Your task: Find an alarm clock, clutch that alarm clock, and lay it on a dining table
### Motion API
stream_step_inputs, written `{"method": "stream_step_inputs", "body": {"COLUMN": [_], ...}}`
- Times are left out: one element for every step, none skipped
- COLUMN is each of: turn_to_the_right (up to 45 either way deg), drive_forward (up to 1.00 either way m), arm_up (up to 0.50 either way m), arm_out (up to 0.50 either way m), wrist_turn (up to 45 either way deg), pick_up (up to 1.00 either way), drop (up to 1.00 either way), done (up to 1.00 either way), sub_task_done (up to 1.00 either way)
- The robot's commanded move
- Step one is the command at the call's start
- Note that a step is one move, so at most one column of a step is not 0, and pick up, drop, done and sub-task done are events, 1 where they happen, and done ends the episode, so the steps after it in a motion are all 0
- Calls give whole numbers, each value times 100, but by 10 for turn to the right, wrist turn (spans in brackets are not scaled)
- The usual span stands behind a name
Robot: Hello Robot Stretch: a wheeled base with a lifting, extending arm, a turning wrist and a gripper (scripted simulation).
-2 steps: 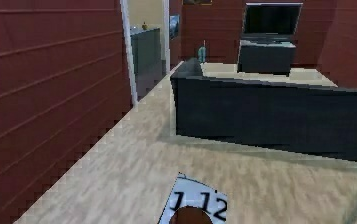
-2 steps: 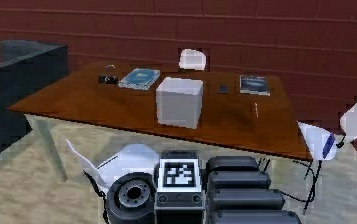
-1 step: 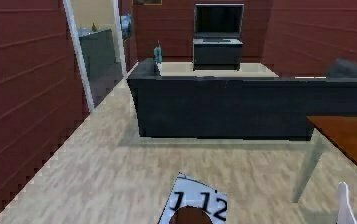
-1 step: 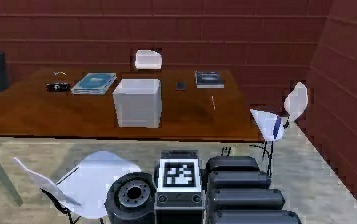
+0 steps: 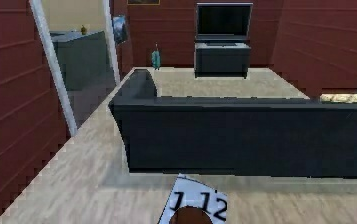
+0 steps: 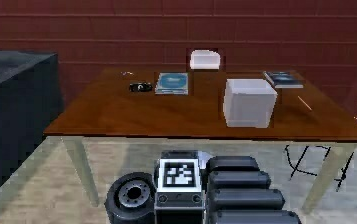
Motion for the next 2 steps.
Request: {"method": "stream_step_inputs", "body": {"turn_to_the_right": [0, 330], "drive_forward": [20, 0], "arm_up": [0, 0], "arm_out": [0, 0], "wrist_turn": [0, 0], "pick_up": [0, 0], "drop": [0, 0], "done": [0, 0], "sub_task_done": [0, 0]}}
